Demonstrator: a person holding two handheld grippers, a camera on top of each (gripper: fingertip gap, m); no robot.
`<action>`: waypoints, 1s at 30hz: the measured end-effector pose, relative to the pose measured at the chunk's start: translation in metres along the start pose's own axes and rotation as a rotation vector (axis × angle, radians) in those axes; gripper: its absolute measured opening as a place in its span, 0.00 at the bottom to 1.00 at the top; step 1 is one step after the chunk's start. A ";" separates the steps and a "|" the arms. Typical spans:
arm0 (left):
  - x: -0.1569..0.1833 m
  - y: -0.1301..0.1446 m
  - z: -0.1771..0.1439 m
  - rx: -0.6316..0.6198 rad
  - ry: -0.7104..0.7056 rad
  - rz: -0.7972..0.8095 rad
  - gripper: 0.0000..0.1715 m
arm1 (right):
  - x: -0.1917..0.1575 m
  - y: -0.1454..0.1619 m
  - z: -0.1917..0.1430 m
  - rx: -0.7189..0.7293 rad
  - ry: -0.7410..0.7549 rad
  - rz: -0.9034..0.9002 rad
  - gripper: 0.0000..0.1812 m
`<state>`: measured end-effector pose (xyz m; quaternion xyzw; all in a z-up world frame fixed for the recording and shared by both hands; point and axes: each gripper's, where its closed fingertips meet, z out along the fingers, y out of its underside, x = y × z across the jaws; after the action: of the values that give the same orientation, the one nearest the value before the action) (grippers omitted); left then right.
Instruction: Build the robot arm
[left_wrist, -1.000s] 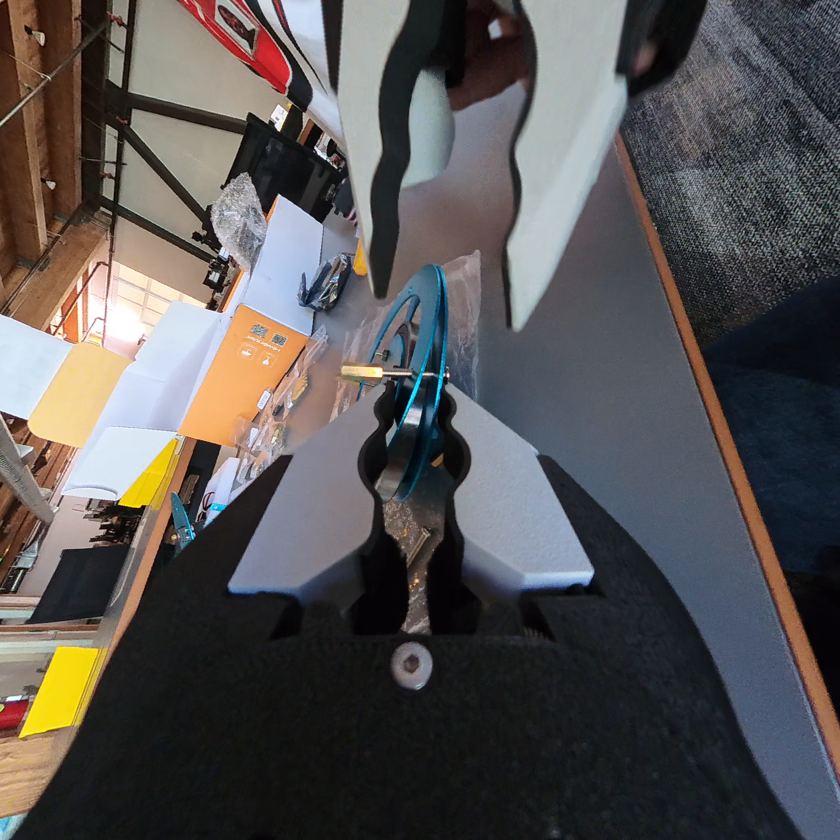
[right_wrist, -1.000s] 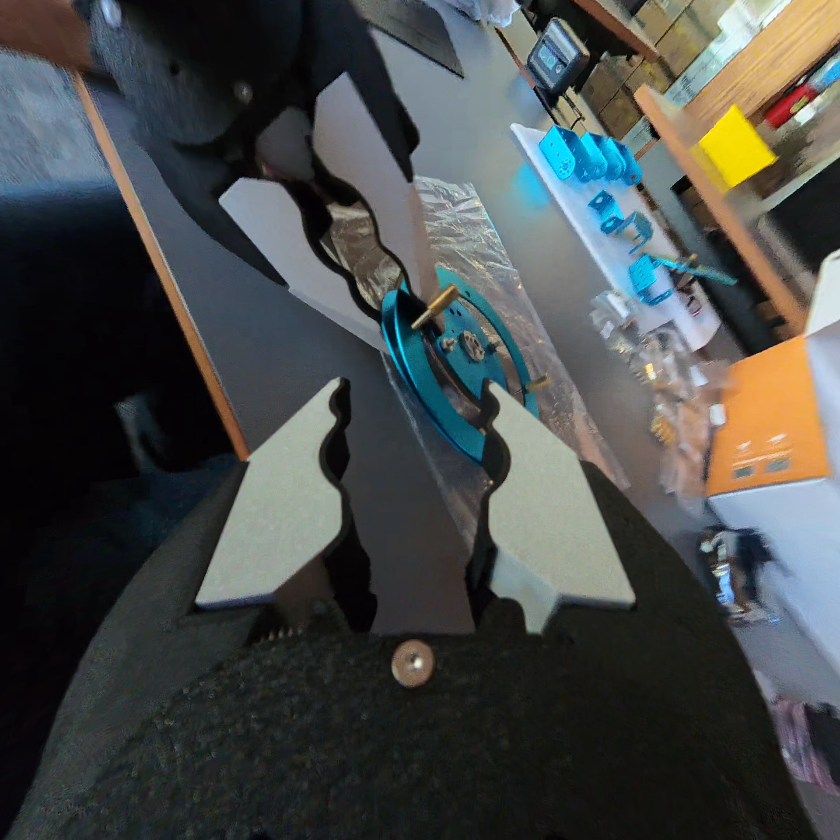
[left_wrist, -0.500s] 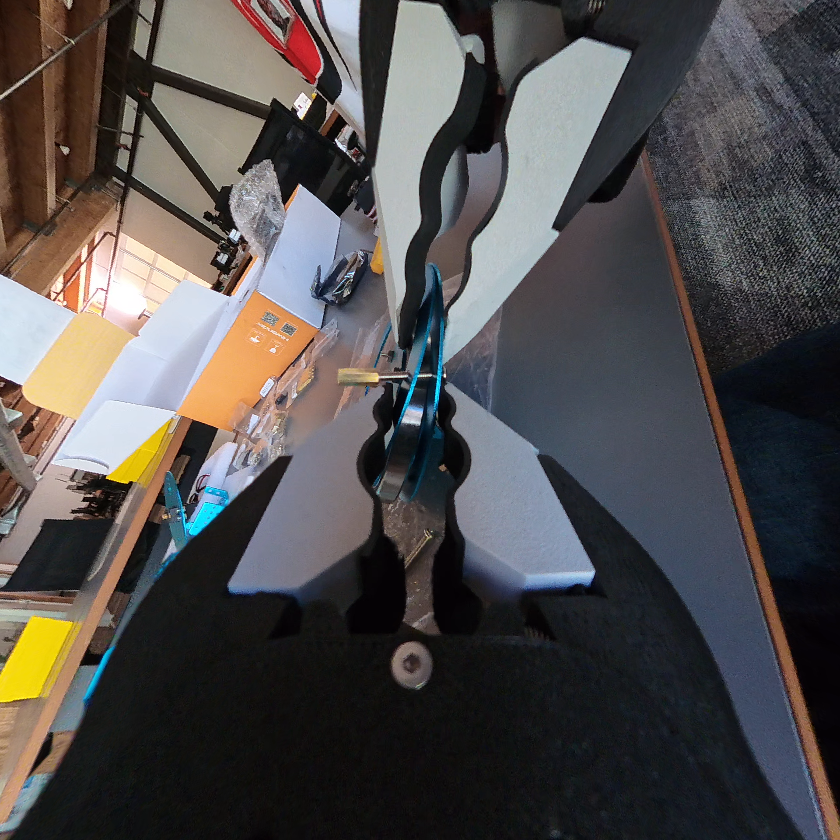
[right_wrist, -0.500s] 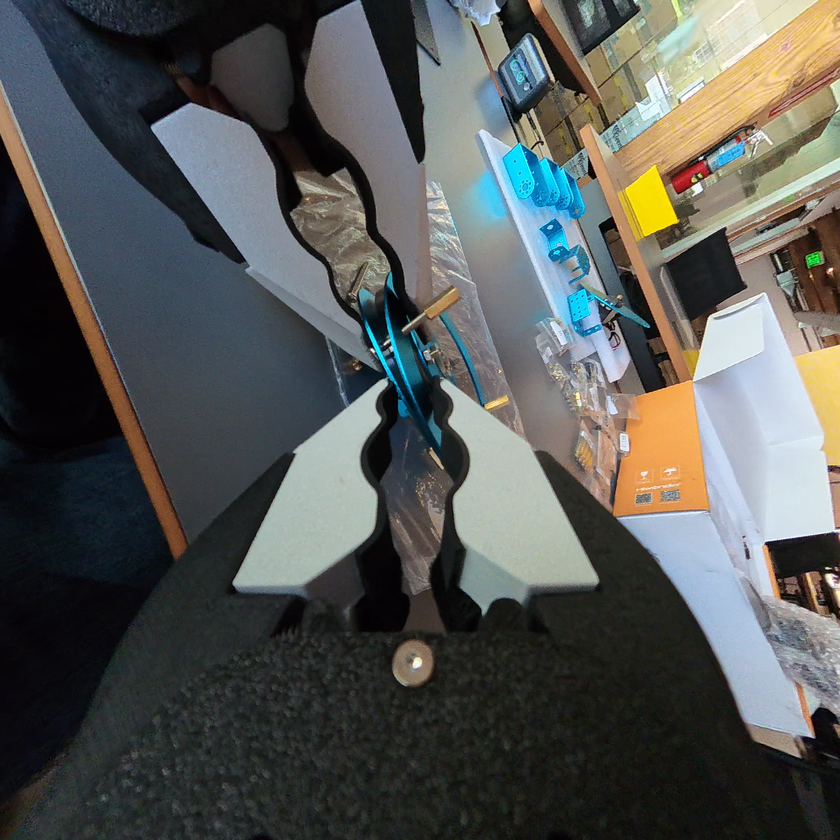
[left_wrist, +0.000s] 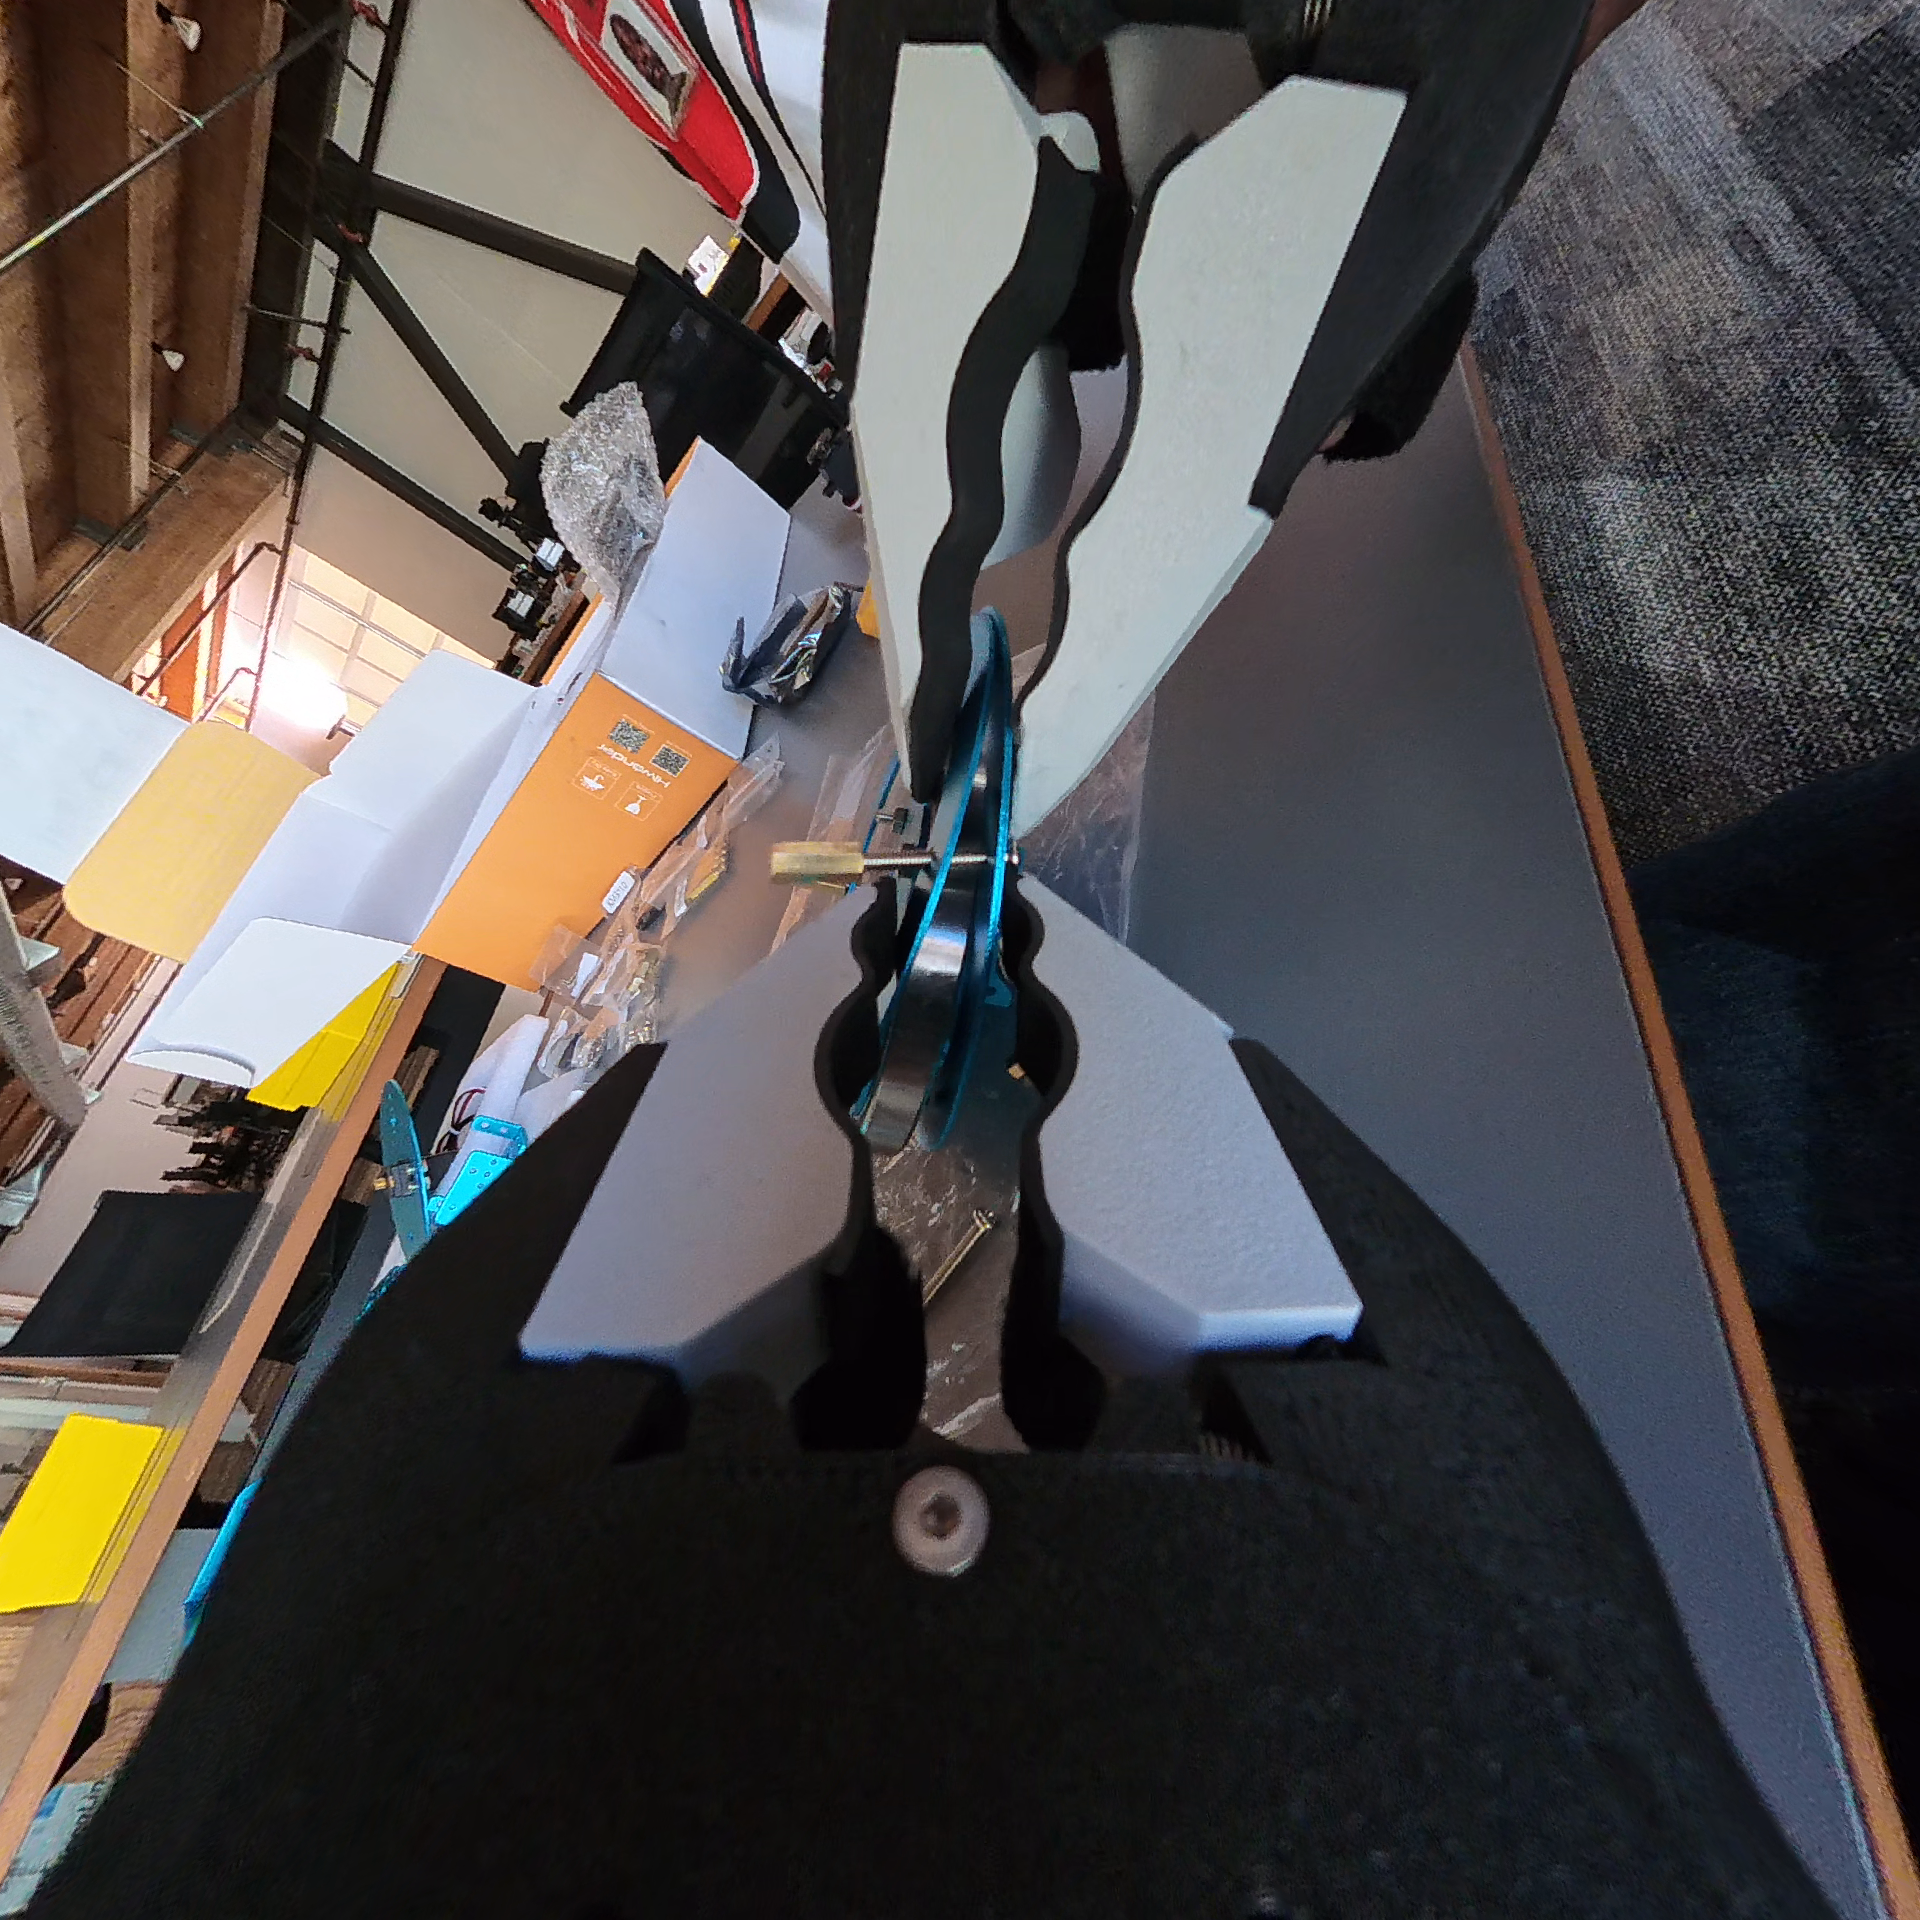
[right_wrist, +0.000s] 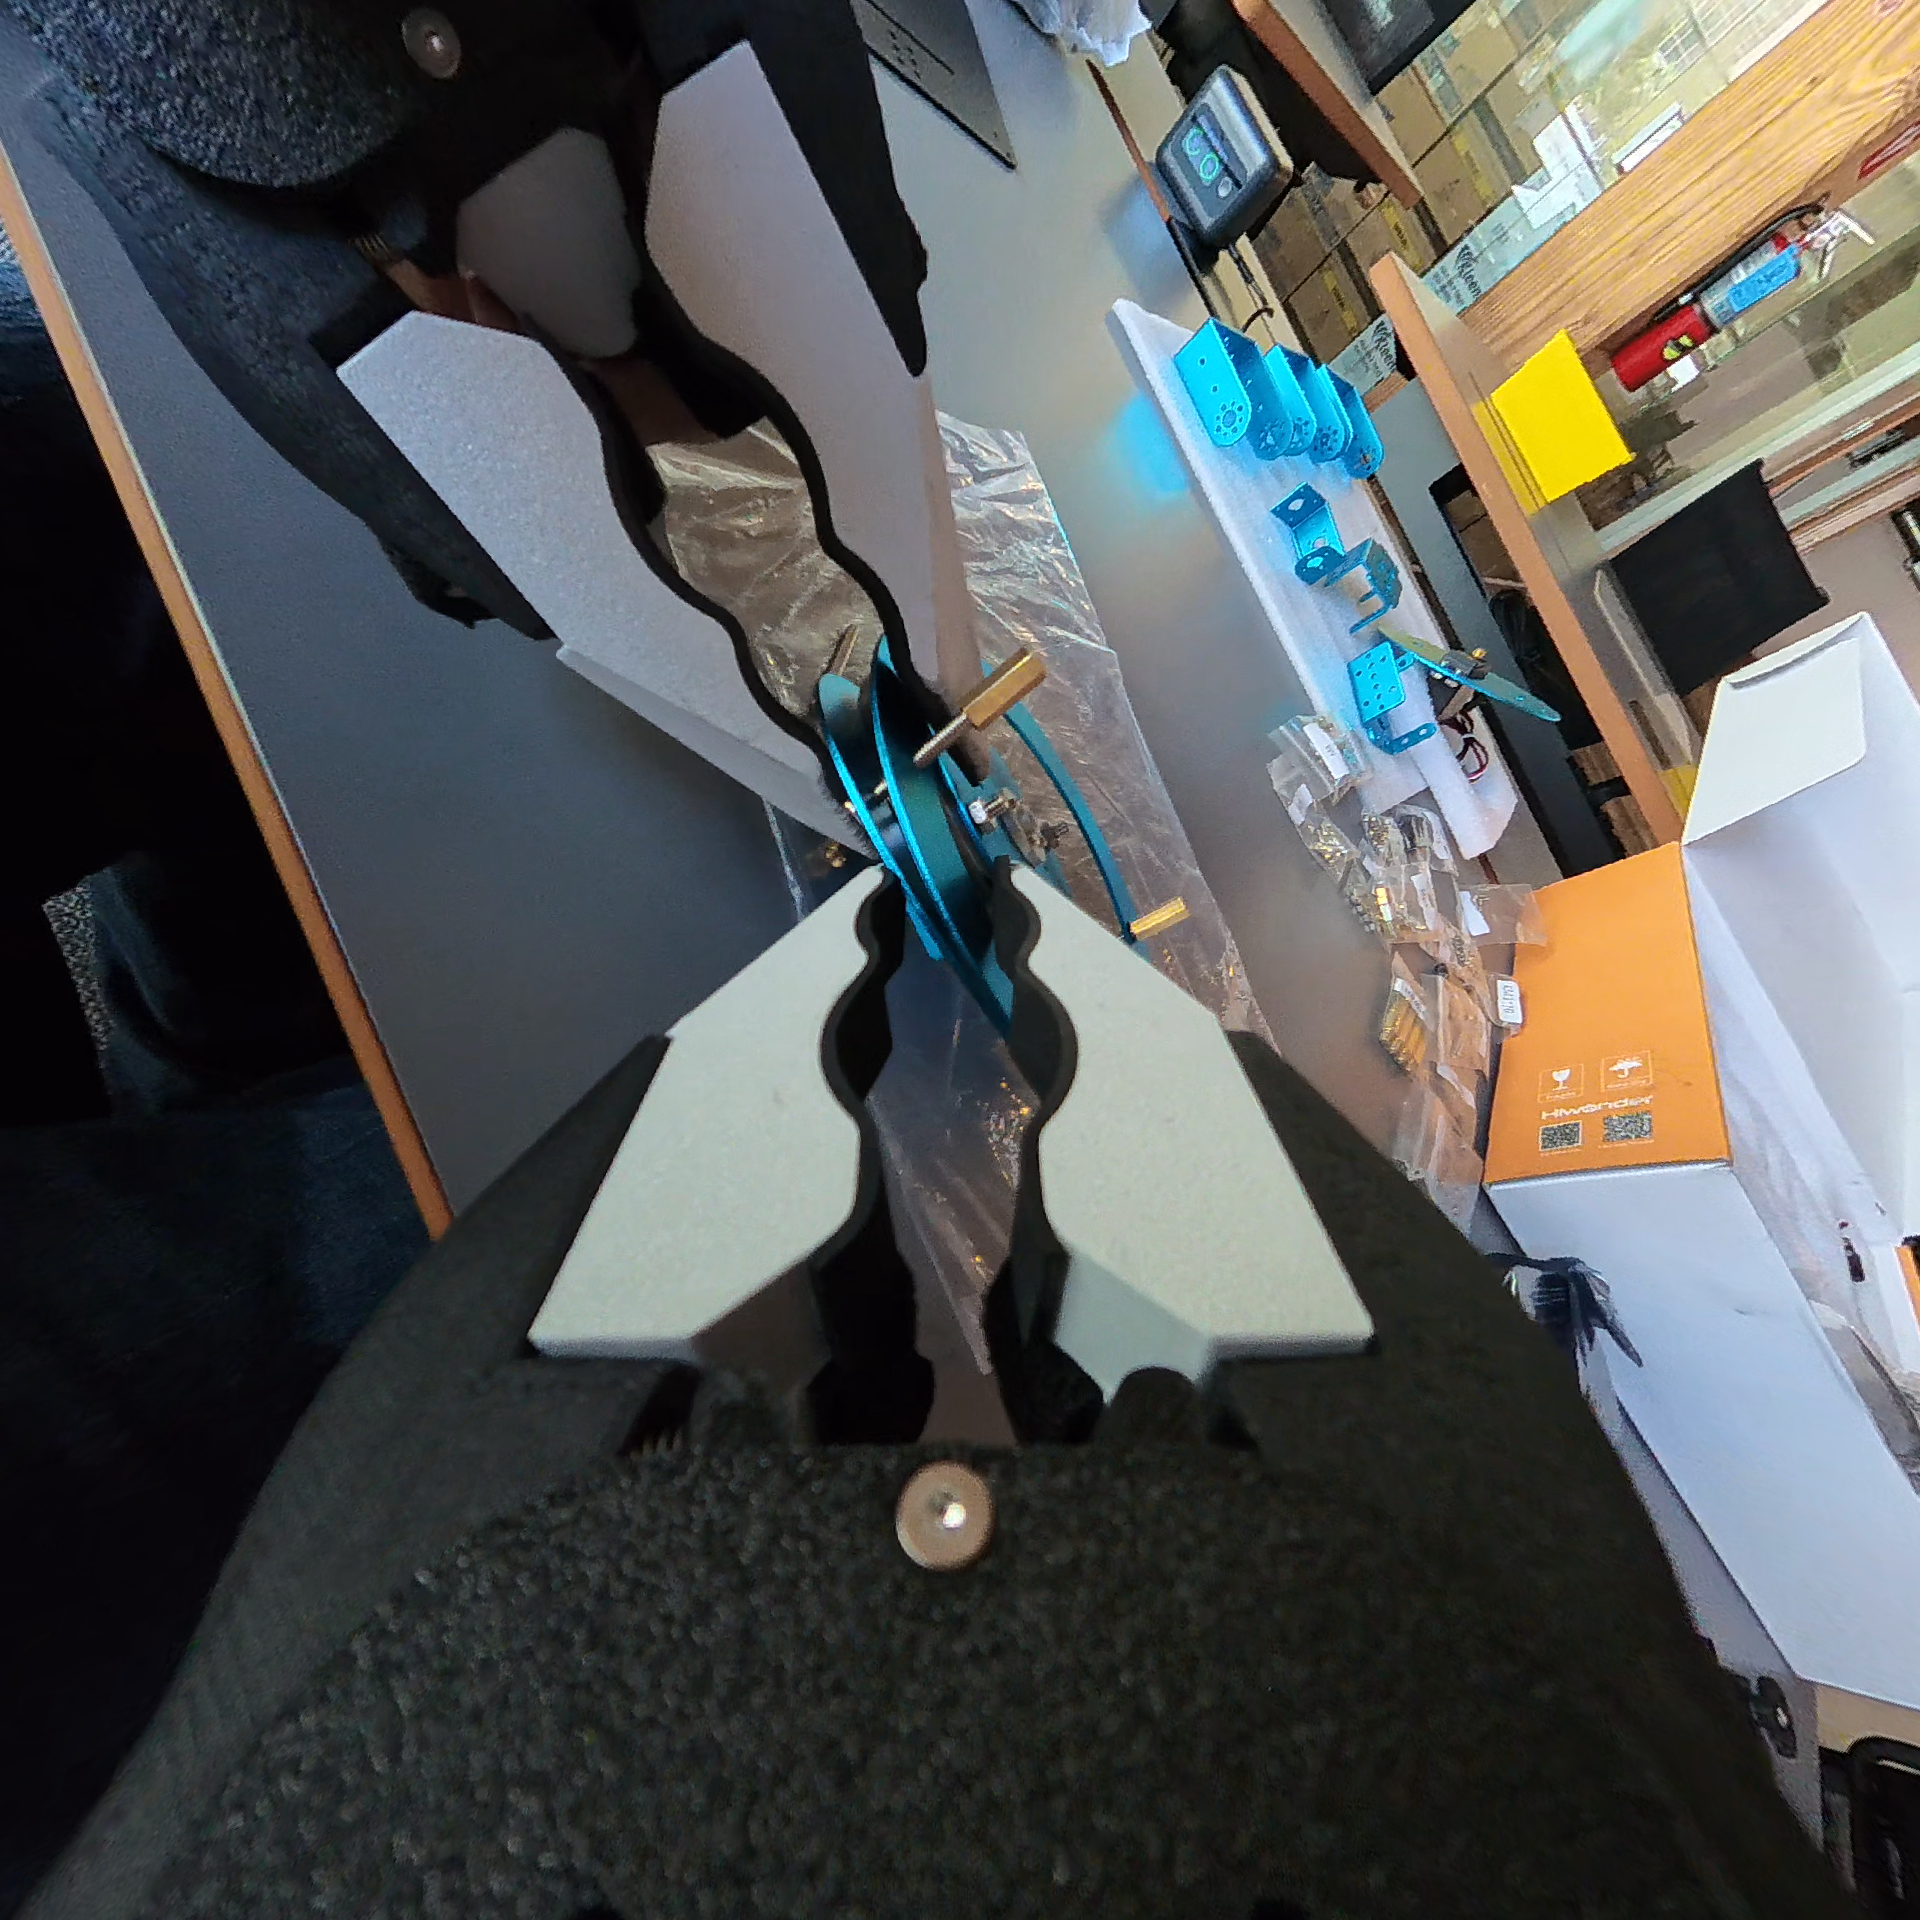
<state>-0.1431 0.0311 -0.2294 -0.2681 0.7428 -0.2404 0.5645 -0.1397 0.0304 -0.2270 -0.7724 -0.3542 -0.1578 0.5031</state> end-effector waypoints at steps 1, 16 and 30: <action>0.000 0.000 0.000 -0.001 0.005 0.000 0.11 | 0.000 0.000 0.000 -0.004 -0.007 -0.002 0.09; -0.006 0.004 -0.002 -0.076 0.082 0.061 0.15 | 0.004 -0.003 -0.003 -0.007 -0.054 -0.023 0.07; -0.001 -0.004 0.001 -0.034 0.110 -0.043 0.11 | 0.003 -0.002 -0.004 0.003 -0.060 -0.002 0.08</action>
<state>-0.1419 0.0290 -0.2264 -0.2798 0.7706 -0.2543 0.5130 -0.1385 0.0290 -0.2221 -0.7756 -0.3702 -0.1342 0.4933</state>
